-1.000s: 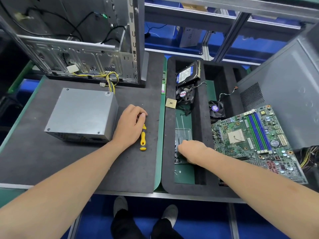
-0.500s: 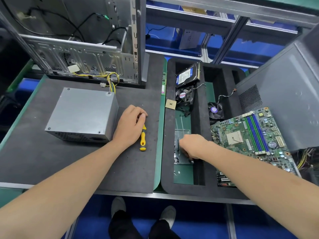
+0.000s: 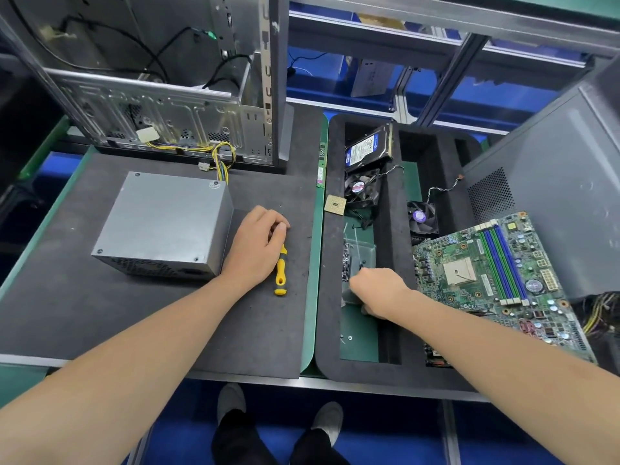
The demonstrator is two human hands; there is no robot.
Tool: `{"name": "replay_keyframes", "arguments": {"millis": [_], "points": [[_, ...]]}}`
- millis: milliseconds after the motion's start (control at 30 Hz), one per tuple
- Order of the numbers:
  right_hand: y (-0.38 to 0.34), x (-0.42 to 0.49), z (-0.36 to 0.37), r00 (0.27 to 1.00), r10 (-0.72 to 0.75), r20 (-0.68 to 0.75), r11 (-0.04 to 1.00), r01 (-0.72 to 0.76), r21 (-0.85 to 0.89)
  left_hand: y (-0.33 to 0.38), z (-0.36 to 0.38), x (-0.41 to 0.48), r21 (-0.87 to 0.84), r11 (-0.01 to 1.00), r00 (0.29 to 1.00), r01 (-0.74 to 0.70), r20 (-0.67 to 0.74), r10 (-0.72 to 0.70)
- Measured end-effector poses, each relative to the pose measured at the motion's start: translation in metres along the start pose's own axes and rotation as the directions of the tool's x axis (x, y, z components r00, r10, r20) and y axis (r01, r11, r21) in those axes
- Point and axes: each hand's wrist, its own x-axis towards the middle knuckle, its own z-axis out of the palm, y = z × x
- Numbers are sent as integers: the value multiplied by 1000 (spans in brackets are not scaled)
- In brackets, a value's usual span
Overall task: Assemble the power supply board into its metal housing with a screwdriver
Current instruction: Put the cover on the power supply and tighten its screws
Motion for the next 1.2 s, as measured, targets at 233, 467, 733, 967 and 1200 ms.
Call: {"name": "replay_keyframes", "arguments": {"millis": [233, 467, 733, 967, 1200], "points": [[17, 12, -27, 968, 248, -33, 880, -211, 426, 0, 0, 0, 9, 1000, 1000, 7, 4, -7], [10, 21, -27, 970, 240, -25, 815, -188, 548, -3, 2, 1, 14, 1000, 1000, 8, -3, -7], [-5, 25, -12, 976, 217, -24, 786, -161, 597, -3, 3, 2, 28, 1000, 1000, -8, -5, 8], [-7, 20, -11, 970, 237, -56, 783, -156, 602, -2, 2, 2, 19, 1000, 1000, -4, 1, 4], [13, -7, -57, 844, 493, -210, 586, -143, 797, 13, -9, -4, -101, 995, 1000, -12, -5, 12]]}}
